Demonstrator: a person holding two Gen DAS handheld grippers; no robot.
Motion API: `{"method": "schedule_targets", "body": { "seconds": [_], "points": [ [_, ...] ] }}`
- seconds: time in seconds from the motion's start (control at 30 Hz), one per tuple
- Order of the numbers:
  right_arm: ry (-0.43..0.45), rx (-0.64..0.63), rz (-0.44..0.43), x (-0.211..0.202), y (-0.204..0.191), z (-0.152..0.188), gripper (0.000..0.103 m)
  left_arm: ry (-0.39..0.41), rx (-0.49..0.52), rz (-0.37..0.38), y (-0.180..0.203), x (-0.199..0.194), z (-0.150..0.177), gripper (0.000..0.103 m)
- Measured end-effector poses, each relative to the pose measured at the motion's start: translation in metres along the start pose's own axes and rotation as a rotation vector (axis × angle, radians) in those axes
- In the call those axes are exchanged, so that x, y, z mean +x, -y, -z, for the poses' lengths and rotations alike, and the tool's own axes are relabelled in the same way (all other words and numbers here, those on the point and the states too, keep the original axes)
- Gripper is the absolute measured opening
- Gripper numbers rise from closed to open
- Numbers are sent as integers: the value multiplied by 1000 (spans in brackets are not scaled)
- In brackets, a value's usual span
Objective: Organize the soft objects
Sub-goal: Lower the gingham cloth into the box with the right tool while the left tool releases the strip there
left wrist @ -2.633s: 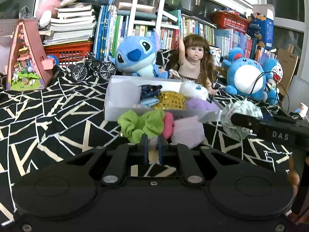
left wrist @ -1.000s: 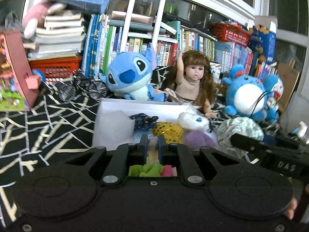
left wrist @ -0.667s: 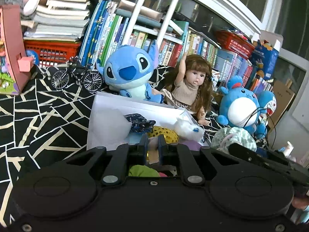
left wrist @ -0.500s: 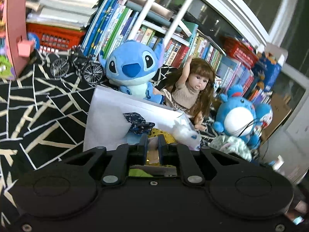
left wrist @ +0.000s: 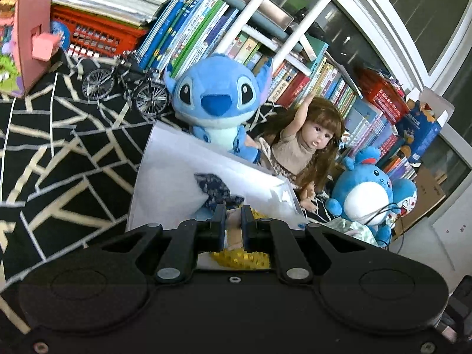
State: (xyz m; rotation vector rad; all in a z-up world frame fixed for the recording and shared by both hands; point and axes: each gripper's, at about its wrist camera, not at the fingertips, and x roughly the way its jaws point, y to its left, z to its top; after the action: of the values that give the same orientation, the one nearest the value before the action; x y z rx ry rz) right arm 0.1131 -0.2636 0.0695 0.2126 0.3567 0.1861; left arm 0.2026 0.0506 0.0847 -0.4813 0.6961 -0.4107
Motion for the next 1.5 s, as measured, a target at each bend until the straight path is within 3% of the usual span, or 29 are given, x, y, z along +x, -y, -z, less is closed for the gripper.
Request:
{"method": "schedule_targets", "body": {
  "seconds": [0.3, 0.5, 0.77, 1.1, 1.5],
  "points": [
    [-16, 39, -20, 32, 3, -30, 62, 20, 89, -72, 16, 29, -31, 10],
    [-81, 86, -25, 67, 9, -42, 62, 1, 122, -122, 17, 54, -45, 10],
    [-155, 189, -17, 106, 21, -35, 62, -23, 164, -177, 16, 86, -46, 10],
    [-145, 149, -33, 134, 2, -42, 62, -4, 216, -246, 15, 111, -50, 11],
    [-213, 164, 17, 166, 4, -15, 62, -24, 237, -293, 1, 129, -39, 11]
  ]
}}
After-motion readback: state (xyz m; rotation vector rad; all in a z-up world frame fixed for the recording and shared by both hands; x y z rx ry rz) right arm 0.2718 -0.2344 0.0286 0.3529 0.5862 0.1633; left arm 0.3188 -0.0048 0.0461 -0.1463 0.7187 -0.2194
